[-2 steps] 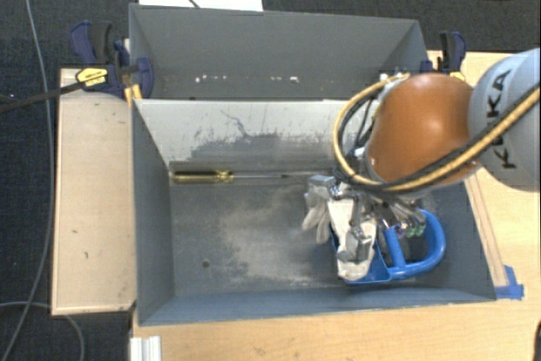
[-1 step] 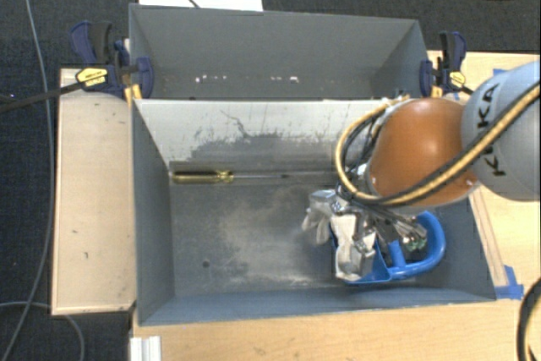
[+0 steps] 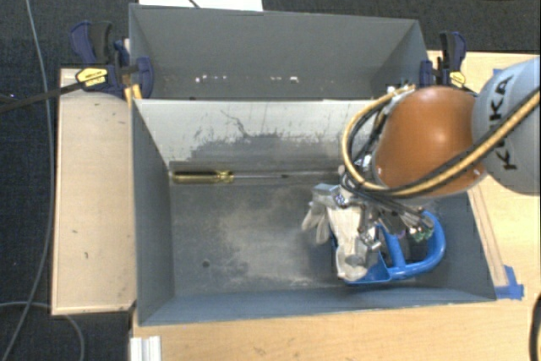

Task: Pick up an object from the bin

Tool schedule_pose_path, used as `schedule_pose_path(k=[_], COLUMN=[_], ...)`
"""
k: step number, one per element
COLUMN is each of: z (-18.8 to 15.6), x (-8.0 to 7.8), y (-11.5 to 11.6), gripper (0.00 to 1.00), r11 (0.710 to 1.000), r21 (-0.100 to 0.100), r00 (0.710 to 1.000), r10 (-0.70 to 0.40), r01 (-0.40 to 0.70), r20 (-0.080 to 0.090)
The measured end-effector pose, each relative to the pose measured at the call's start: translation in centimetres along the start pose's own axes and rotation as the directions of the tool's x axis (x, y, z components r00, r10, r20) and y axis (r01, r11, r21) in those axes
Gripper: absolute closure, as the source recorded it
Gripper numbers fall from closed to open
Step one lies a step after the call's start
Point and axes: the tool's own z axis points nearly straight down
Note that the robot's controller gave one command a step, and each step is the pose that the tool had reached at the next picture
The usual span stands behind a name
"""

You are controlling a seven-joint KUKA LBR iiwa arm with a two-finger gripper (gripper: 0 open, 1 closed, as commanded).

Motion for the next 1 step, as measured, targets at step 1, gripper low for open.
schedule_pose_path(k=[1], z=[0.5], x=[0.68], y=[-0.89], gripper=[0.0], r11=[0.997], r21=[0.004], r00=[0.997], r10=[-0.081], r01=[0.081], r20=[0.009])
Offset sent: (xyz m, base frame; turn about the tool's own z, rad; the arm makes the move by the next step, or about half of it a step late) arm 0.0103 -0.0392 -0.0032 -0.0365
